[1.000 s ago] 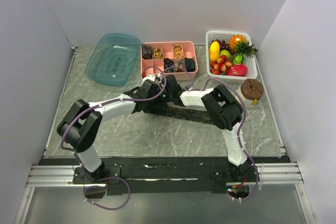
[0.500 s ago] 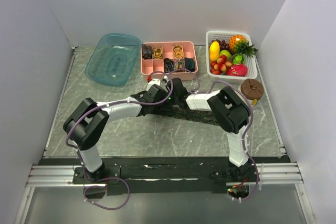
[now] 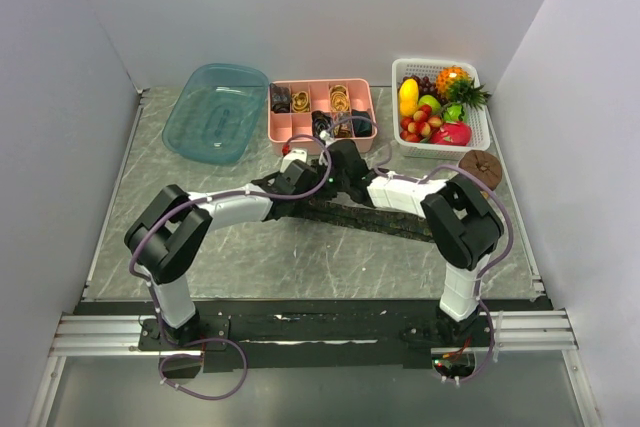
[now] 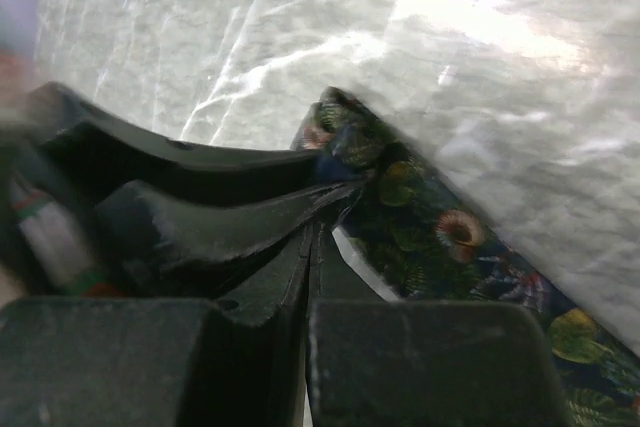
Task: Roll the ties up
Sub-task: Roll the tie at the center of the board.
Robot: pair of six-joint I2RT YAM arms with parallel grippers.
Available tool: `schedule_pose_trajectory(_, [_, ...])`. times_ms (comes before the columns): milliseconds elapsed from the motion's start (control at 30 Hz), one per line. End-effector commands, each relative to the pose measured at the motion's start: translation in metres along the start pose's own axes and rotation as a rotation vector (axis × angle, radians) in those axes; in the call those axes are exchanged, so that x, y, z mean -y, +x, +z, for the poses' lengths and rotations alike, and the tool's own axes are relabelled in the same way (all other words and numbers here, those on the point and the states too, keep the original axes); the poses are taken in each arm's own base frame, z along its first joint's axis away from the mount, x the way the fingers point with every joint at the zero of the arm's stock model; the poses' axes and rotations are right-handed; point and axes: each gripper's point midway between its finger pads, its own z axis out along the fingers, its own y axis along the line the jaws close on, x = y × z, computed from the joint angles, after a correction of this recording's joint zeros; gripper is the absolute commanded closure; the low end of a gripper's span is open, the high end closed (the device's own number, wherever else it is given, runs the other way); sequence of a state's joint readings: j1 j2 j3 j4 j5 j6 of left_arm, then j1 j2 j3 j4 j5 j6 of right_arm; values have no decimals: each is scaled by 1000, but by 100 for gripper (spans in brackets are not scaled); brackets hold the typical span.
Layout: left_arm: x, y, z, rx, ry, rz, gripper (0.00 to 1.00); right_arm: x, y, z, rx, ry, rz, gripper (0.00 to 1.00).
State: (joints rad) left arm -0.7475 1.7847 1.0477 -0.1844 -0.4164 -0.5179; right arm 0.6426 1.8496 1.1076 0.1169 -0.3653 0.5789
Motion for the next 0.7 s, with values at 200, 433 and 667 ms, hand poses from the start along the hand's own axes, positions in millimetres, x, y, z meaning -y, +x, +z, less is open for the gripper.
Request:
schedule_pose_trajectory(200, [35, 32, -4, -107, 187, -42, 46, 23, -6, -10, 32, 64, -4, 100])
schedule_pose_trajectory(433, [34, 10, -22, -20, 213, -88, 38, 25, -12, -20, 56, 60, 1, 100])
schedule_pose_trajectory(667, [30, -19, -50, 72, 241, -153, 16, 17, -17, -26, 72, 35, -12, 100])
